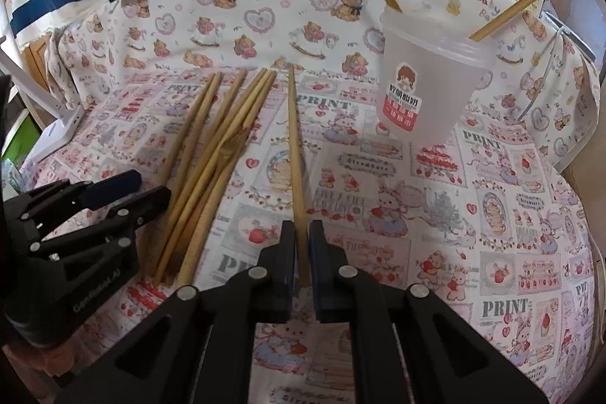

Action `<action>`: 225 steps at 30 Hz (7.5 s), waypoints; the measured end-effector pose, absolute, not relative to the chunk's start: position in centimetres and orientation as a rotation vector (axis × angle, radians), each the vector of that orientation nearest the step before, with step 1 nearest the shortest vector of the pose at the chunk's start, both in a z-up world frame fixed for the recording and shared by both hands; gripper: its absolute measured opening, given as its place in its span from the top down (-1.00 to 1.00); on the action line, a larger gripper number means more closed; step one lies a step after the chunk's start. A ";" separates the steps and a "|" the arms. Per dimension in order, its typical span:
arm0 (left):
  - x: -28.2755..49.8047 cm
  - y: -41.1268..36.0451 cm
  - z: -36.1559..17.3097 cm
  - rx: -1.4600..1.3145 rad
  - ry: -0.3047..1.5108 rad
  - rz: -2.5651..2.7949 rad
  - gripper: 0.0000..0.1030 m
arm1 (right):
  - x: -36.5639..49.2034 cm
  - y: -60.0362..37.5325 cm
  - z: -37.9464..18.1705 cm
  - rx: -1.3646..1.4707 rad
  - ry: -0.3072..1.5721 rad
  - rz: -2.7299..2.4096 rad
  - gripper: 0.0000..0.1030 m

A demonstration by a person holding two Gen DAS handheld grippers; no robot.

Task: Organize utensils
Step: 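Grasp another chopstick with the right tool while the left tool grasps one too, then lift both held chopsticks and carry them toward the clear plastic cup, then lower both chopsticks into the clear cup and open both tools, then move both open tools back down over the chopstick pile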

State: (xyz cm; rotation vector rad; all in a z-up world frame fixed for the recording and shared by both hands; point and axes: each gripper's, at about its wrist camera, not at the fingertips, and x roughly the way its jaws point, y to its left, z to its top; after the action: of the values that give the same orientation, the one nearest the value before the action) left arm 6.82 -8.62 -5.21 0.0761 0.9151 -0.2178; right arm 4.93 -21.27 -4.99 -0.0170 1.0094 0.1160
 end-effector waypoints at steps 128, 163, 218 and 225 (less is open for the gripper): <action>9.1 -15.5 14.6 -0.103 0.300 -0.536 0.88 | 9.7 -37.8 10.4 0.424 0.385 -0.001 0.88; 7.6 -9.9 11.5 -0.107 0.276 -0.223 -0.25 | 11.1 -33.5 9.4 0.316 0.813 0.079 -0.42; 1.9 -3.5 0.6 -0.002 0.363 -0.017 -0.99 | 5.4 -25.1 -2.6 0.090 0.983 0.097 -0.79; 2.0 -3.1 0.6 -0.018 0.364 -0.017 -0.99 | 5.3 -23.2 -3.8 0.037 1.013 0.159 -0.79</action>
State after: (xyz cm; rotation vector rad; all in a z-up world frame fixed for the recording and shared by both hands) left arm 2.04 -3.10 0.64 -0.0180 0.3635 -0.0167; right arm 5.27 -23.18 -3.81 0.0374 1.0126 0.1592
